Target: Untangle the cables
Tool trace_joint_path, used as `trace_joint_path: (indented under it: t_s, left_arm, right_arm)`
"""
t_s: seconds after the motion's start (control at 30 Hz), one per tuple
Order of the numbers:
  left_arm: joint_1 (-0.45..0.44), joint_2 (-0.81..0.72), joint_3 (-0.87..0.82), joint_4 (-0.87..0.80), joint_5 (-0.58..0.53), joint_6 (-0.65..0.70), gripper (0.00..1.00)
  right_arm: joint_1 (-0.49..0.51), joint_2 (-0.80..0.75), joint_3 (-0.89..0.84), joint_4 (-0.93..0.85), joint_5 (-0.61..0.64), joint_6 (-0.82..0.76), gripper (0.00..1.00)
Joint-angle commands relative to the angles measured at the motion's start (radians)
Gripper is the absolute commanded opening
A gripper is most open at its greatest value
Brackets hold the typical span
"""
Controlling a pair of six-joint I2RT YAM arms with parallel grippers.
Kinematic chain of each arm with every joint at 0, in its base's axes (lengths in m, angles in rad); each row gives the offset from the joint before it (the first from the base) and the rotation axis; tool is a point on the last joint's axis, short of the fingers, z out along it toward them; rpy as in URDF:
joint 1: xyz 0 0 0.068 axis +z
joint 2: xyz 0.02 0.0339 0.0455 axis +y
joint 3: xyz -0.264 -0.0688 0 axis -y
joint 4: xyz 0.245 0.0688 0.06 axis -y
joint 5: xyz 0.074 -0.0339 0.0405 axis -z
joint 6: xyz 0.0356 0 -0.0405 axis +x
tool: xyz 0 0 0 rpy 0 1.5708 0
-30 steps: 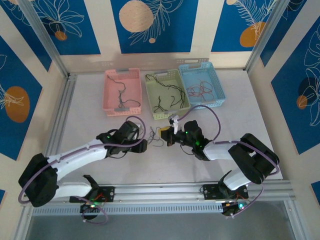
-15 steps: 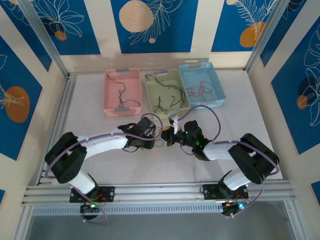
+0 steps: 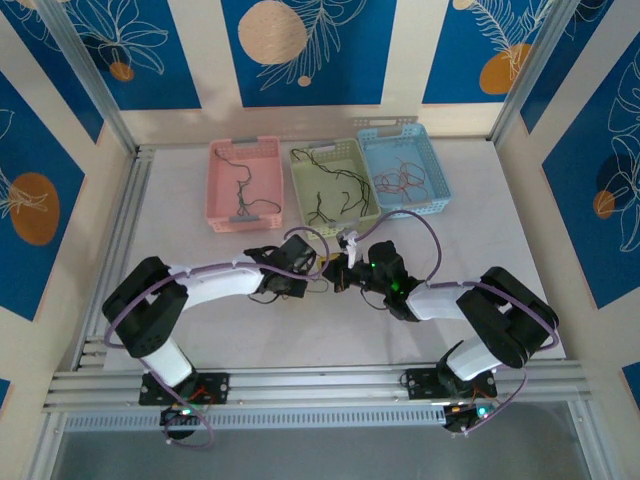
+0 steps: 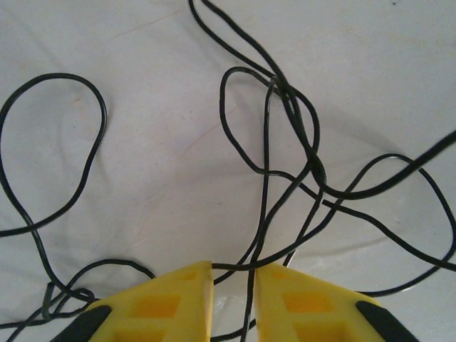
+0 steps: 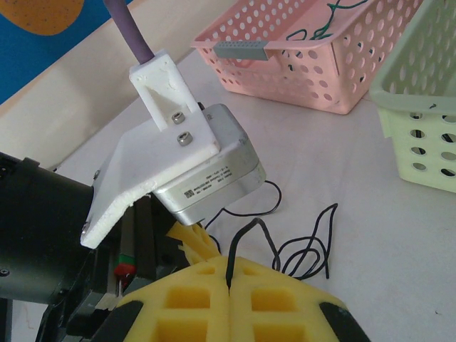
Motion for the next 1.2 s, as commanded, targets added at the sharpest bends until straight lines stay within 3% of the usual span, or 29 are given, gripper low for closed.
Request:
trace_joint_path:
  t_s: [0.0,0.2,0.47,0.67,0.97,1.17]
  left_arm:
    - [-0.009,-0.016,-0.008,-0.011,-0.028,0.000,0.18]
    - [-0.009,-0.114,-0.038,-0.030,-0.039,-0.007,0.01]
    - [-0.008,-0.361,-0.064,-0.148,-0.100,-0.034,0.00]
    - [-0.008,-0.588,-0.058,-0.309,-0.168,-0.066,0.00]
    - [-0.007,-0.866,-0.023,-0.534,-0.289,-0.132,0.00]
    - [-0.007,-0.987,0.025,-0.624,-0.384,-0.168,0.00]
  right_arm:
    - [-0.006,-0.011,-0.002,0.015,0.009,0.016,0.00]
    - [-0.010,-0.023,-0.012,0.020,0.018,0.017,0.00]
    - [-0.035,-0.059,-0.048,0.045,0.040,0.045,0.00]
    - [-0.084,-0.135,-0.106,0.043,0.127,0.110,0.00]
    - [-0.286,-0.285,-0.231,0.003,0.217,0.340,0.00]
    - [-0.498,-0.482,-0.295,-0.174,0.222,0.469,0.00]
